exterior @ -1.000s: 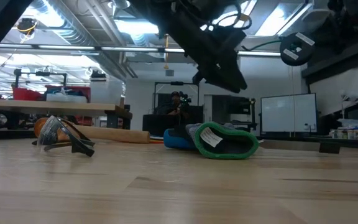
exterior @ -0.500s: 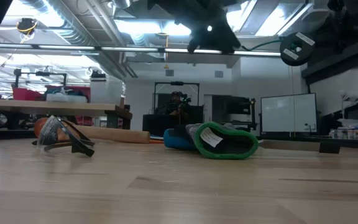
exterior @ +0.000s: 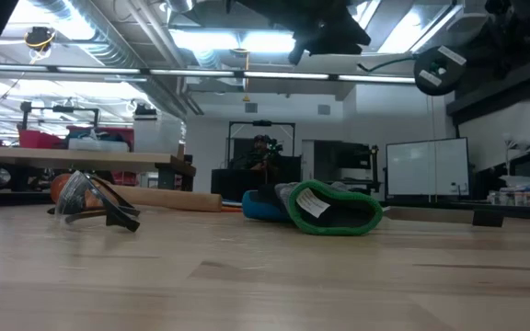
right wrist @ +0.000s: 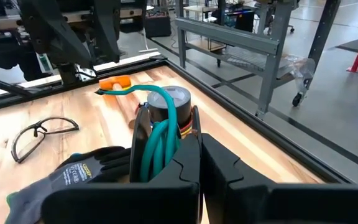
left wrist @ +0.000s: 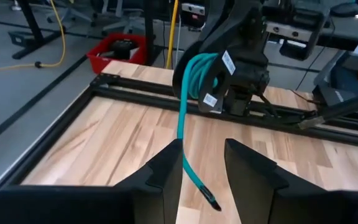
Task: Coil cords
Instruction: Coil the green wire on the black spool
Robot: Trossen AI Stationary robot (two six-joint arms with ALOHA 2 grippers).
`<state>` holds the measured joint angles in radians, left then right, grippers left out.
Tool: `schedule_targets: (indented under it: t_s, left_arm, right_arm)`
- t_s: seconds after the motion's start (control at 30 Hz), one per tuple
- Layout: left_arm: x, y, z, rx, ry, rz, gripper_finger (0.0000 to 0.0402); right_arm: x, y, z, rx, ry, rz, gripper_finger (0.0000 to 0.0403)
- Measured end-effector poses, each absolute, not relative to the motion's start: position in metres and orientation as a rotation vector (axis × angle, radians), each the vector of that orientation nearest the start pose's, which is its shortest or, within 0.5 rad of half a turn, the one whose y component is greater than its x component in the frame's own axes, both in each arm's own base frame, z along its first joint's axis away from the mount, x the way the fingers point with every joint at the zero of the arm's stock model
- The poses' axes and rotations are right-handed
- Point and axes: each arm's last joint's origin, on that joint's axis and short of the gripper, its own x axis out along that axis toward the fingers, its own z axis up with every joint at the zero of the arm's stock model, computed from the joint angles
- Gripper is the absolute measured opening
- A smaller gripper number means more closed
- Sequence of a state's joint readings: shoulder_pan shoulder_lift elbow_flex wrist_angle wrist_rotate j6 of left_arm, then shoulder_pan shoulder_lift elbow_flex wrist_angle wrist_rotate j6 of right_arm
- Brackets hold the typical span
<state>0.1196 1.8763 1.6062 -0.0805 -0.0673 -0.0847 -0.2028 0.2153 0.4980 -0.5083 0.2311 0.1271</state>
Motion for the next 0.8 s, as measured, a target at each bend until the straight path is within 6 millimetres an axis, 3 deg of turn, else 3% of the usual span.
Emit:
schedule_targets:
  t_s: [0.8]
  left_arm:
    - [0.4406,0.0551,0.3122,-0.085,0.342,0.205,0.0111]
  right_arm:
    - [0.0726,-0.0213,0.2705,0.148,0.130,-0.429,0.0001]
